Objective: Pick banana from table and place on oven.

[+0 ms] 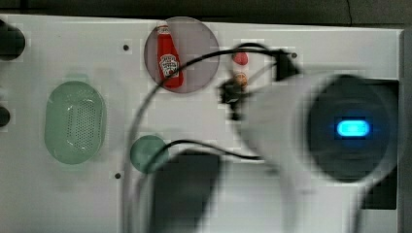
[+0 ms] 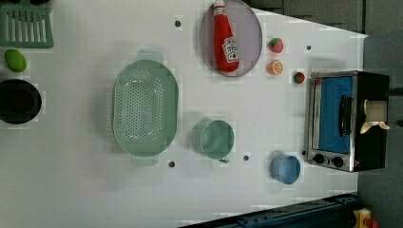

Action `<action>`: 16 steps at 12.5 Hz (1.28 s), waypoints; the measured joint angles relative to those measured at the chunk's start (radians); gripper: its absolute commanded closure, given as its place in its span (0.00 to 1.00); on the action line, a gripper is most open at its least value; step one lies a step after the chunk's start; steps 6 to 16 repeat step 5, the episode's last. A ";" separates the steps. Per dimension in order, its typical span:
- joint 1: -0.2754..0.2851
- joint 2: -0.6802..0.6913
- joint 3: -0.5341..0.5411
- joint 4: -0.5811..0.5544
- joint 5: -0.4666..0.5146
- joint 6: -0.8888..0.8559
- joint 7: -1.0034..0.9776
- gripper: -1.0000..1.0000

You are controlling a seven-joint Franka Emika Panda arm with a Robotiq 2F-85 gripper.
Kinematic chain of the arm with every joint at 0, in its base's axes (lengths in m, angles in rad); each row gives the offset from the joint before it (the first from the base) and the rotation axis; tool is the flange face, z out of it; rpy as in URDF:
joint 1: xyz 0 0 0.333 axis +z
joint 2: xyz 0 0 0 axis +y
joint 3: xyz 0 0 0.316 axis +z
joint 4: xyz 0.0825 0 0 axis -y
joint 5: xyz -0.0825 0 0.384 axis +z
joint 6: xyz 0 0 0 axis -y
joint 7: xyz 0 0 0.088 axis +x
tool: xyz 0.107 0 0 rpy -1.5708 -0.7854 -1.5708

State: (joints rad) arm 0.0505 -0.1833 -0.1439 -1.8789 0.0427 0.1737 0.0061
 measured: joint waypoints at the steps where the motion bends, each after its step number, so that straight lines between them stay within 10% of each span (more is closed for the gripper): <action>1: 0.027 -0.014 0.038 -0.018 -0.010 0.000 0.067 0.00; 16: 0.073 -0.018 0.094 -0.028 -0.109 -0.017 0.163 0.00</action>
